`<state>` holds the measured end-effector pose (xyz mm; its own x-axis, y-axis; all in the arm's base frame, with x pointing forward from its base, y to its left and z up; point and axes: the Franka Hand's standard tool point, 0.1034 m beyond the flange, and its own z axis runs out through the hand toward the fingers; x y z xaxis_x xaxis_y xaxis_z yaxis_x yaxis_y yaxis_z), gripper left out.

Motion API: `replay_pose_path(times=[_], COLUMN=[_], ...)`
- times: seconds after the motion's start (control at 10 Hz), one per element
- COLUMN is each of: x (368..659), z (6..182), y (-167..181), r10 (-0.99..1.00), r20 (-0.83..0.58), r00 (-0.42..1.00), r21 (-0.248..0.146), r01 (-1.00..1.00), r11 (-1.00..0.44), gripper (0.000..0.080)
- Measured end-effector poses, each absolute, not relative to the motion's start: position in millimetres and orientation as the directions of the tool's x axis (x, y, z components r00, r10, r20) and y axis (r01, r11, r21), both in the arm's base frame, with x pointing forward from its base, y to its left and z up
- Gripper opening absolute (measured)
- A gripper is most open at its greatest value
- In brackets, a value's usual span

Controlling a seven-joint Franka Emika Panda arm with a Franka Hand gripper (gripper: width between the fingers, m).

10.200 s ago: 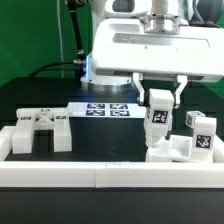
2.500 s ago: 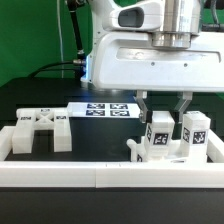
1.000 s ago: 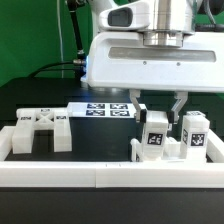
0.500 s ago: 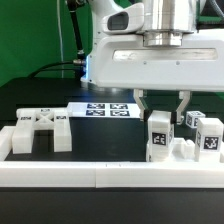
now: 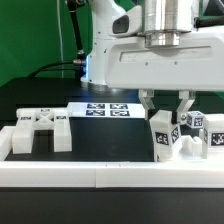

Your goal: Assemble chair

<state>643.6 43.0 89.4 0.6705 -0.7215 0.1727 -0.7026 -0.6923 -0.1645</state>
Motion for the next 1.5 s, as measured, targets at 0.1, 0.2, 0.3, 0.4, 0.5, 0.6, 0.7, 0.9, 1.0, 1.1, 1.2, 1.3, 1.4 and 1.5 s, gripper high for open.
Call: replay_pose_path(times=[0.1, 0.2, 0.3, 0.4, 0.5, 0.6, 0.7, 0.9, 1.0, 1.1, 1.2, 1.3, 1.4, 1.5], x=[642, 640, 640, 638, 637, 636, 635, 633, 632, 632, 631, 630, 629, 629], z=[88.6, 88.5, 88.6, 88.4, 88.5, 88.3, 88.1, 87.7, 87.7, 87.6, 87.4, 87.0, 86.9, 86.9], y=[44, 44, 44, 44, 45, 46, 46, 47, 48, 49, 51, 53, 54, 54], r10=[-0.784, -0.835, -0.861, -0.901, -0.923, -0.945, -0.965, -0.992, -0.998, -0.999, -0.998, -0.991, -0.982, -0.976], r20=[0.153, 0.14, 0.133, 0.12, 0.111, 0.1, 0.086, 0.055, 0.037, 0.028, -0.002, -0.028, -0.048, -0.056], r00=[0.601, 0.531, 0.49, 0.417, 0.369, 0.312, 0.246, 0.116, 0.052, 0.024, -0.061, -0.131, -0.184, -0.208], r21=[-0.177, -0.186, -0.191, -0.197, -0.197, -0.201, -0.207, -0.216, -0.219, -0.219, -0.22, -0.219, -0.216, -0.214], r01=[-0.764, -0.815, -0.84, -0.88, -0.902, -0.923, -0.943, -0.968, -0.974, -0.975, -0.974, -0.967, -0.958, -0.953], r11=[-0.62, -0.549, -0.508, -0.433, -0.384, -0.327, -0.259, -0.125, -0.059, -0.029, 0.06, 0.134, 0.19, 0.216], gripper=[0.0295, 0.0295, 0.0295, 0.0295, 0.0295, 0.0295, 0.0295, 0.0295, 0.0295, 0.0295, 0.0295, 0.0295, 0.0295, 0.0295])
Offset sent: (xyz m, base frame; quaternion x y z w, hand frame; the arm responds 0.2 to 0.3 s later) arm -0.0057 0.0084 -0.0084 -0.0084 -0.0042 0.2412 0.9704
